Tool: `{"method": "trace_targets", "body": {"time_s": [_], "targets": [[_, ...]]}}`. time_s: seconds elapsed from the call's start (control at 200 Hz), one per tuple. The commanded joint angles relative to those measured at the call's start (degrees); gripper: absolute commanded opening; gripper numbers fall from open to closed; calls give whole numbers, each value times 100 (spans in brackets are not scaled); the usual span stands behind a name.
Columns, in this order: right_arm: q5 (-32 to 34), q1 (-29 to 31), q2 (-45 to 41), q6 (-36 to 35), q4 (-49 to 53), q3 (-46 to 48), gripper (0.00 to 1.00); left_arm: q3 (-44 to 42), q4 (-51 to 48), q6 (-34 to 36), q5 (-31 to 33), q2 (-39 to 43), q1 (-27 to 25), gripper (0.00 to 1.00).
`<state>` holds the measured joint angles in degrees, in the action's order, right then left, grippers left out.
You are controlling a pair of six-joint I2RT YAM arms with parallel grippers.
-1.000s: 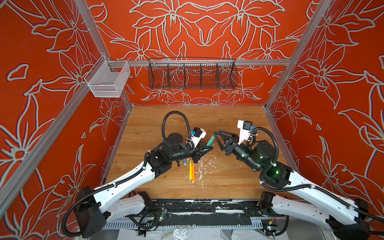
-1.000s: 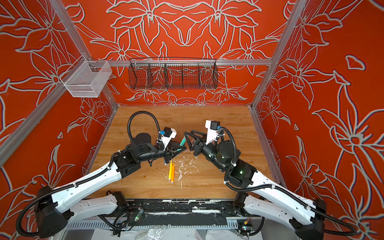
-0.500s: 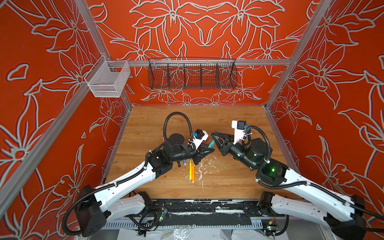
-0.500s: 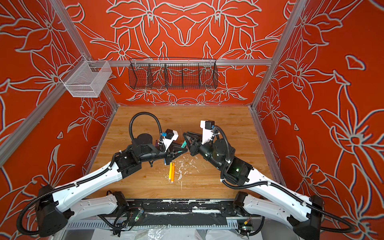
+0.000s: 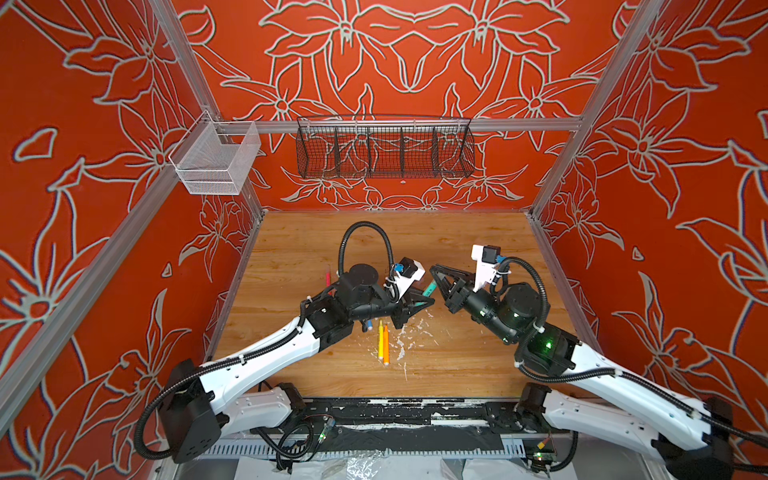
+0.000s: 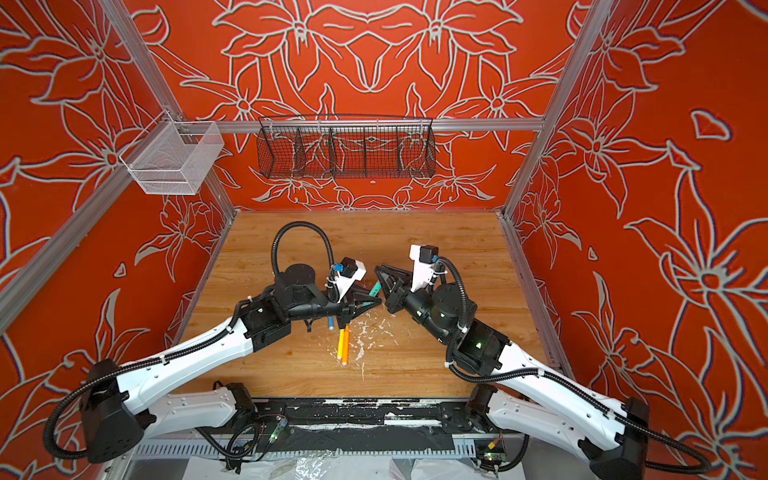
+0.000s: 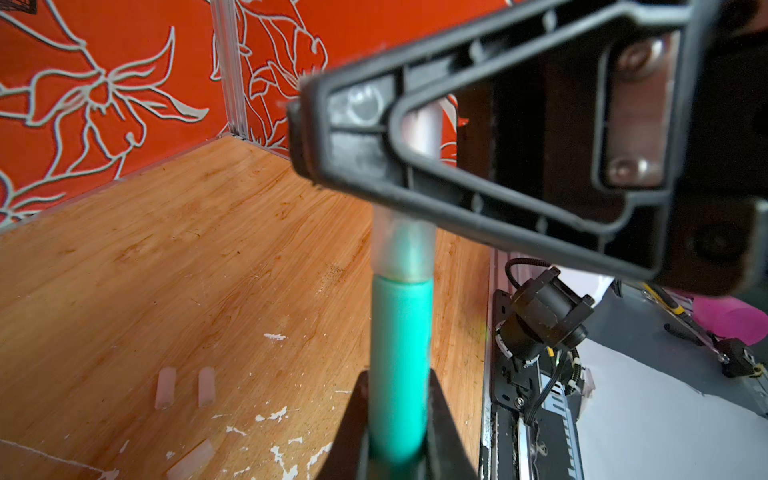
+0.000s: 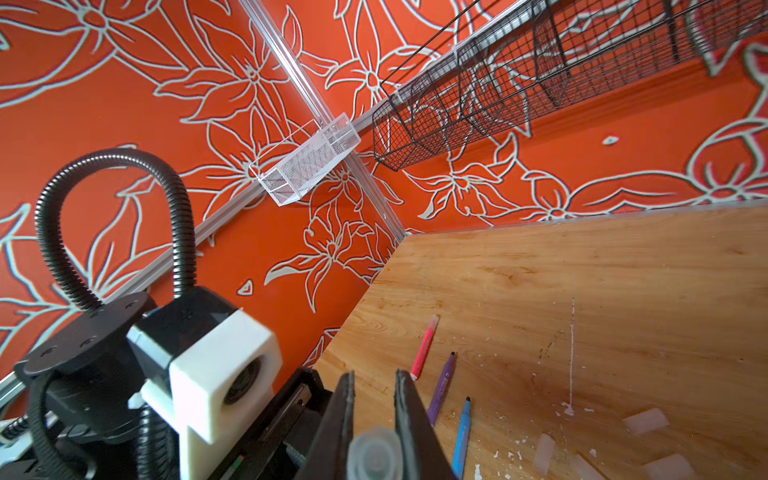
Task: Insert the pens into the pen caps
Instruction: 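Open the right gripper and withdraw it while the left lowers the capped marker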
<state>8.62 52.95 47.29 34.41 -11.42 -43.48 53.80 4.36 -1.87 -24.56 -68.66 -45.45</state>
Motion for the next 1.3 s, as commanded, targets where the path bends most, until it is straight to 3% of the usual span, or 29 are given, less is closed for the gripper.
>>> {"method": "trace_targets", "body": {"time_s": [0.0,0.305,0.751,0.981,1.151,1.296], "targets": [[-546,163,-105,-21,254,190,0,824,267,150,478,-290,45,0],[-794,180,86,-154,781,39,0,1960,172,421,510,-899,54,0],[-809,381,260,-199,721,265,0,2856,17,477,655,-1105,158,0],[-183,400,-170,-165,1017,320,0,2269,103,367,778,-798,177,0],[779,392,-704,-273,1455,356,28,978,25,47,1050,-151,173,0],[1701,392,-1156,-586,1687,496,50,-226,-273,-705,2002,445,177,0]]}}
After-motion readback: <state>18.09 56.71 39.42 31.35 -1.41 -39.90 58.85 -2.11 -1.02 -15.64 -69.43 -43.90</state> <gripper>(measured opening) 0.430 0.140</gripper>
